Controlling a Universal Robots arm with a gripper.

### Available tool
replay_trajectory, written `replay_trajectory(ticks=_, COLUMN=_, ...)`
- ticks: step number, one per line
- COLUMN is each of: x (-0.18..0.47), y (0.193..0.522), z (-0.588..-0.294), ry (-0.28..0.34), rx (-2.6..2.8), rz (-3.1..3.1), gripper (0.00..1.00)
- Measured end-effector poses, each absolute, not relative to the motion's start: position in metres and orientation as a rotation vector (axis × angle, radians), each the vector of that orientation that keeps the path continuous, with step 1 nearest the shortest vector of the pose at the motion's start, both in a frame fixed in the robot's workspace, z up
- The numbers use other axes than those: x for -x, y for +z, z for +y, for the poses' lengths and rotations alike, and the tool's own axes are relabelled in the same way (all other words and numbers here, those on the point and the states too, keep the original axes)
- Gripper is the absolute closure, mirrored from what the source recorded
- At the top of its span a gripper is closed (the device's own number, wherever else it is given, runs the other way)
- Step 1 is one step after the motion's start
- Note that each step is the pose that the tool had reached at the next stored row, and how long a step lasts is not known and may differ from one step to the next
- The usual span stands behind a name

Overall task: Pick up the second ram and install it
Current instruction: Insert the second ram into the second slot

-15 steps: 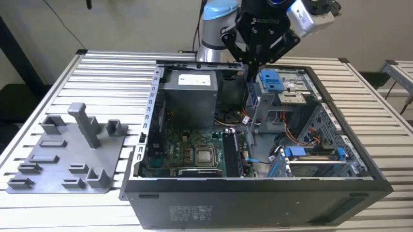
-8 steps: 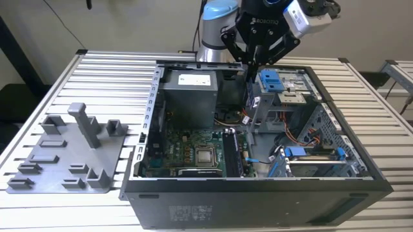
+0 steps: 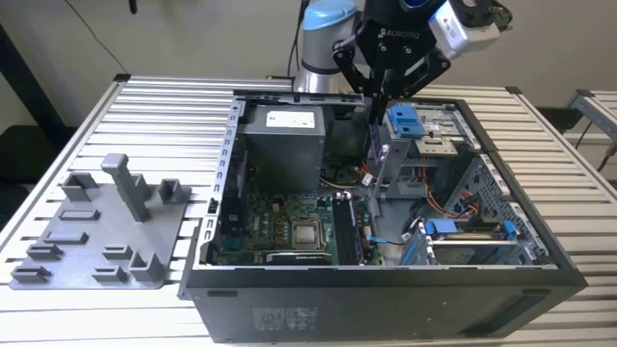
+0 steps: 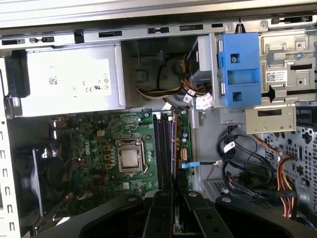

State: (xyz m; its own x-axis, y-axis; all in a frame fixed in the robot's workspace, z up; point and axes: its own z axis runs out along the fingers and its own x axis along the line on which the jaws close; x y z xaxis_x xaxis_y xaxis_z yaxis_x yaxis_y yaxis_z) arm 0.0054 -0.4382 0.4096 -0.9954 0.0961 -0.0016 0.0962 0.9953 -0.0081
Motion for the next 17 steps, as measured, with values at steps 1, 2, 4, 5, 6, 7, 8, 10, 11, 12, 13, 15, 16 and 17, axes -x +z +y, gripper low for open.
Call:
replay_trajectory(ticks=1, x=-0.0054, y=0.4093, z=-0.4382, ry=-0.013, rx=-0.127, rz=3.138, gripper=0.86)
replay_trajectory(ticks=2, x=-0.0054, y=0.4089, z=-0.4382, ry=-0.013, rx=-0.099, rz=3.139, gripper=0.86)
replay_trajectory(ticks=4, x=-0.0054, y=0.4082, z=-0.4381, ry=-0.013, rx=-0.069, rz=3.139, gripper=0.86)
replay_trajectory(ticks=5, x=-0.0055, y=0.4078, z=-0.4381, ry=-0.013, rx=-0.069, rz=3.139, gripper=0.86)
replay_trajectory(ticks=6, x=-0.0055, y=0.4073, z=-0.4381, ry=-0.013, rx=-0.068, rz=3.139, gripper=0.86)
replay_trajectory(ticks=7, x=-0.0056, y=0.4071, z=-0.4381, ry=-0.013, rx=-0.067, rz=3.139, gripper=0.86)
replay_trajectory(ticks=8, x=-0.0056, y=0.4069, z=-0.4382, ry=-0.013, rx=-0.067, rz=3.139, gripper=0.86)
replay_trajectory(ticks=10, x=-0.0057, y=0.4069, z=-0.4382, ry=-0.013, rx=-0.067, rz=3.139, gripper=0.86)
replay_trajectory(ticks=11, x=-0.0057, y=0.4068, z=-0.4382, ry=-0.013, rx=-0.067, rz=3.139, gripper=0.86)
replay_trajectory(ticks=12, x=-0.0058, y=0.4068, z=-0.4382, ry=-0.013, rx=-0.067, rz=3.139, gripper=0.86)
replay_trajectory(ticks=13, x=-0.0058, y=0.4068, z=-0.4382, ry=-0.013, rx=-0.067, rz=3.139, gripper=0.86)
replay_trajectory(ticks=15, x=-0.0058, y=0.4064, z=-0.4381, ry=-0.013, rx=-0.067, rz=3.139, gripper=0.86)
replay_trajectory(ticks=16, x=-0.0058, y=0.4059, z=-0.4381, ry=-0.012, rx=-0.067, rz=3.139, gripper=0.86)
replay_trajectory(ticks=17, x=-0.0058, y=0.4055, z=-0.4382, ry=-0.013, rx=-0.067, rz=3.139, gripper=0.86)
